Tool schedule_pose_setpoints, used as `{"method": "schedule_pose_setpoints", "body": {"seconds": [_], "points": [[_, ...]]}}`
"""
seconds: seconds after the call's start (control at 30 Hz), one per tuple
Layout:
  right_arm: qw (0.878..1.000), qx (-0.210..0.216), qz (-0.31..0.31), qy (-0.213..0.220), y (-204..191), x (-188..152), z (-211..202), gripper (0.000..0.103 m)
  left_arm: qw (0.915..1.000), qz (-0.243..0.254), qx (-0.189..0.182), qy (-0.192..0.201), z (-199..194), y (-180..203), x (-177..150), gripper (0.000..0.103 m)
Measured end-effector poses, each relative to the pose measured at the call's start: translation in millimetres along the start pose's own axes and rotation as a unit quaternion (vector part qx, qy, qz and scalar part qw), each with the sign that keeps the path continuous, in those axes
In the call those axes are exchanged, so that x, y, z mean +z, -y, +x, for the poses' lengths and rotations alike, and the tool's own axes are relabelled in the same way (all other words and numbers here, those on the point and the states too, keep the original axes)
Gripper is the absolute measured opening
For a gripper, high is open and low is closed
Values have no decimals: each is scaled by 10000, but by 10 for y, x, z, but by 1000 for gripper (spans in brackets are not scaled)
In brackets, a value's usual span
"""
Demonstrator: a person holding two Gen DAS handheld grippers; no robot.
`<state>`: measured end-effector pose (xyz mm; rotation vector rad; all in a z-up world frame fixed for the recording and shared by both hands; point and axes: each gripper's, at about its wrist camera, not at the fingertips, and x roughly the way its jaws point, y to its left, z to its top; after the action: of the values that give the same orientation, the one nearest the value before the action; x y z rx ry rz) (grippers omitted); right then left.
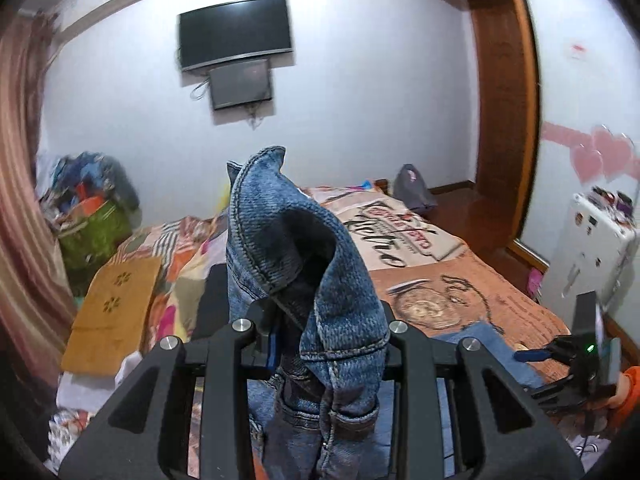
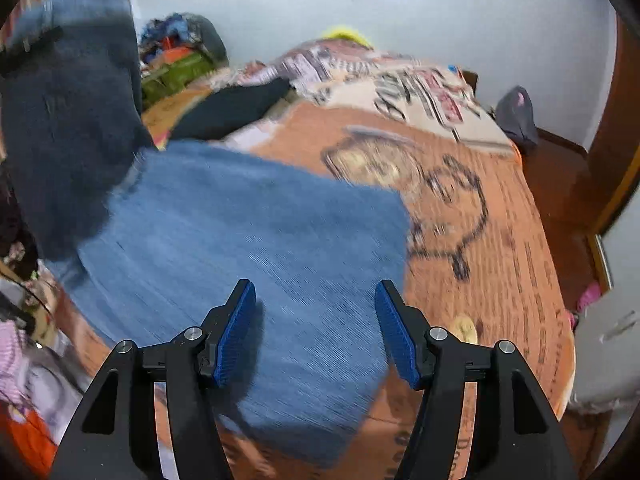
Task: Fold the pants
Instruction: 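Lift the waistband with the left gripper and fold it over the legs, then lower the folded waistband onto the jeans and open the left gripper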
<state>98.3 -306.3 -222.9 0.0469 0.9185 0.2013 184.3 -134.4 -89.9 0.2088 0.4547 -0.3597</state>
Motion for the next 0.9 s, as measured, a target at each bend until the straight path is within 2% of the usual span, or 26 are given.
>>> {"method": "schedule_pose_setpoints", "body": {"seconds": [0.2, 0.37, 0.63, 0.9], "points": [[9998, 96, 46, 186, -23, -3, -10, 65, 9985, 332, -434, -38, 76, 513, 69, 29], [9992, 251, 149, 280, 56, -43, -106, 65, 9954, 460, -768, -353, 294, 872, -35, 29], [9966, 339, 649, 364, 266, -155, -224, 65, 9813, 922, -1349, -1020, 535, 1504, -441, 29], [9928, 113, 1043, 581, 514, -302, -519, 65, 9674, 984, -1550, -1743, 857, 1768, -763, 29]]}}
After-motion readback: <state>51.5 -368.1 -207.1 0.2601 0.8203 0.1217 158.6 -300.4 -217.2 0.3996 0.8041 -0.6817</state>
